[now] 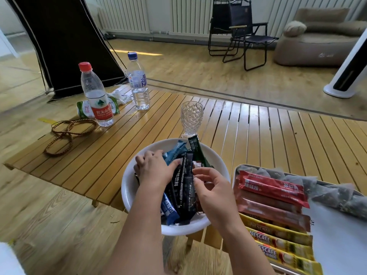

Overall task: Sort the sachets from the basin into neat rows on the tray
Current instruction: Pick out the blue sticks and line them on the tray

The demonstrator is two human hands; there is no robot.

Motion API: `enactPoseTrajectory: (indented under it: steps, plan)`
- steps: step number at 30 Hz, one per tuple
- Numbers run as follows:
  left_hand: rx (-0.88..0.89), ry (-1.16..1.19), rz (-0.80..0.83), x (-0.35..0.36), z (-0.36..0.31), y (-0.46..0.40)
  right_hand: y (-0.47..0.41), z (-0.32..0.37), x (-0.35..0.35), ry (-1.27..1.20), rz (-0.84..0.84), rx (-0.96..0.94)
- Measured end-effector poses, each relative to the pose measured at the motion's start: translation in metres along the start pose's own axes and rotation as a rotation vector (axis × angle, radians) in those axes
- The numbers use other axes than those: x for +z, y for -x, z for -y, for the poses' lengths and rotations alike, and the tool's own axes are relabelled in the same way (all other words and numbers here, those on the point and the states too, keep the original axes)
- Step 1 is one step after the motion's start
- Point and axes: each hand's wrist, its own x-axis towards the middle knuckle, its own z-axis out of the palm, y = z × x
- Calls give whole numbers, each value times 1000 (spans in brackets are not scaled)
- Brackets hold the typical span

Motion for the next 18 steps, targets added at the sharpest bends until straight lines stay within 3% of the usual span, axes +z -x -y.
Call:
enactPoseTrajectory:
  steps: [3, 10, 14, 16, 18]
  plan:
    - [-61, -34, -28, -1, 1, 1, 1, 0, 0, 37, 17, -4]
    - [1, 27, -65, -3, 6, 0, 2, -1, -3, 60, 46, 0]
    - [-11, 260, -185, -6, 3, -1, 3, -1, -4, 61, 49, 1]
    - [-37, 346, -102, -9, 3, -2, 2, -2, -4, 60, 47, 4]
    - [-37, 243, 26, -9, 6, -2, 2, -2, -5, 58, 50, 7]
